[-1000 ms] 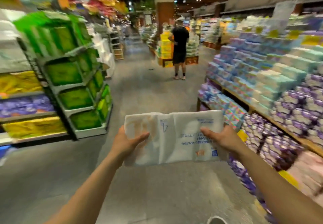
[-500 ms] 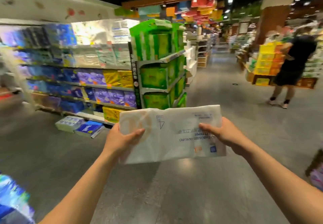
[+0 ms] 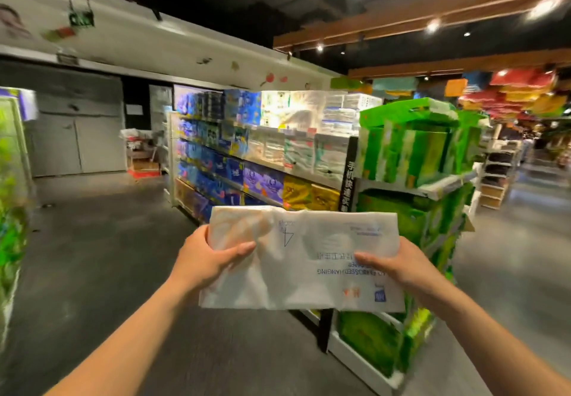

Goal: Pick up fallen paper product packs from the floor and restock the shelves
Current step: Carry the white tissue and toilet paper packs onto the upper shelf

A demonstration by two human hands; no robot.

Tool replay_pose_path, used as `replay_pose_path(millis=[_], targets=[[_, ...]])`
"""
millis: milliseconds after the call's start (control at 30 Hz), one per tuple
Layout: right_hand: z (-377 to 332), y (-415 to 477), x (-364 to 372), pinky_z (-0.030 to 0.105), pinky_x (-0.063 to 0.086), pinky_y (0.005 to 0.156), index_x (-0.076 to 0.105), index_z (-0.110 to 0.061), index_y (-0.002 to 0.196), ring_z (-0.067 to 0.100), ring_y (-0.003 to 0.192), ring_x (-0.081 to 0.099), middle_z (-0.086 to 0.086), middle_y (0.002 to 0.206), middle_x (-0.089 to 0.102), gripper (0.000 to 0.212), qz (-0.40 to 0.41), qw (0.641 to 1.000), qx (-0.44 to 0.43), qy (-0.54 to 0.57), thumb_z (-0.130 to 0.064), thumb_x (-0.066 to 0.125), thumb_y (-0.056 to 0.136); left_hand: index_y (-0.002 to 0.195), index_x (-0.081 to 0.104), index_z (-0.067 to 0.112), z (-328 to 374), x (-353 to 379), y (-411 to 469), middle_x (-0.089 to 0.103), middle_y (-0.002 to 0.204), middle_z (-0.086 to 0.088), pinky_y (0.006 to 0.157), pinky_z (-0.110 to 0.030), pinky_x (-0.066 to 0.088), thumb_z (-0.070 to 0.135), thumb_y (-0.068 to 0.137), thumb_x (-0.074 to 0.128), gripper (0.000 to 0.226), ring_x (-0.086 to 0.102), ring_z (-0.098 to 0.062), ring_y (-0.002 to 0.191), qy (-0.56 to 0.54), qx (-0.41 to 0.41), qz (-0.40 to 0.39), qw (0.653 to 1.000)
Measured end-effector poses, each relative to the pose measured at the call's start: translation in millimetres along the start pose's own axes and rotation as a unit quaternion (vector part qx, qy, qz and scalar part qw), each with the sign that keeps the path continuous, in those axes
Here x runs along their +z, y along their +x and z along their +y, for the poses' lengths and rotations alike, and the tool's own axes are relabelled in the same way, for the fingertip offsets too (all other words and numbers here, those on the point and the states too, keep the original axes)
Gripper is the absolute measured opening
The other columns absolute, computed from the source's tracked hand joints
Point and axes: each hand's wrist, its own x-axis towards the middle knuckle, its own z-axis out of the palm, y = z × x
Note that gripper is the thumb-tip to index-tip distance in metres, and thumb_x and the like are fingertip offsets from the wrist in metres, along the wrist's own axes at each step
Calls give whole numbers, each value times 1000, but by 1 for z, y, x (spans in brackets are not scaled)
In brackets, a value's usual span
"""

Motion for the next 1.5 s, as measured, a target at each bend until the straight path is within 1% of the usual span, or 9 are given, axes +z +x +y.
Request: replay_pose_path(millis=[267,500,733,900,1033,1133,1233,1367,1500], targets=[[1,253,38,30,62,74,72,-30,105,9,85,76,-13,94,79,34,14,999,-32,-8,-28,88,74,122,61,26,-10,-9,259,70,111,7,87,-48,60,78,35,88,104,69,-18,98,27,33,22,999],[43,463,51,29,62,69,69,-27,109,12,83,77,-11,93,79,37,30,998,-47,-16,-31,86,76,122,60,22,-43,23,475,69,111,3,85,-46,60,60,55,90,82,68,-20,97,35,65,17,997],[74,678,61,48,64,75,73,-25,102,19,79,78,-3,90,80,26,44,996,-65,-39,-27,85,79,123,61,26,-71,52,668,71,109,4,77,-39,59,63,57,88,81,70,-16,94,9,68,39,997],[78,818,80,36,64,65,72,-21,106,16,75,77,-5,88,80,28,64,994,-79,-43,-25,84,80,119,60,27,-81,55,801,72,104,4,71,-35,57,66,54,88,81,71,-16,91,-12,65,40,997],[97,918,104,40,64,70,70,-27,105,15,79,78,-5,94,80,27,78,992,-84,-61,-28,82,82,107,59,29,-101,62,909,66,96,11,59,-22,47,42,73,85,44,64,-5,82,-17,88,25,996],[106,984,121,34,62,70,68,-27,105,10,82,76,-7,96,79,29,98,988,-95,-70,-32,81,80,102,63,28,-119,68,996,69,92,12,54,-16,48,38,74,87,38,65,-2,78,-28,111,20,993],[106,1049,131,25,59,68,66,-27,110,6,84,75,-11,96,78,45,132,981,-108,-95,-46,79,71,99,66,26,-128,77,1088,72,91,12,57,-19,51,40,70,90,40,69,-5,79,-39,136,7,990],[92,1124,127,20,58,65,73,-24,101,4,78,74,-12,88,79,29,190,967,-114,-125,-39,81,77,101,70,19,-117,95,1201,75,89,9,53,-16,52,34,69,91,41,72,-2,70,-66,159,-42,984],[83,1187,108,18,55,64,73,-26,97,7,79,73,-8,87,78,27,251,948,-106,-165,-42,82,78,106,72,21,-100,124,1291,77,94,3,64,-27,59,57,62,89,60,74,-11,80,-83,204,-75,972]])
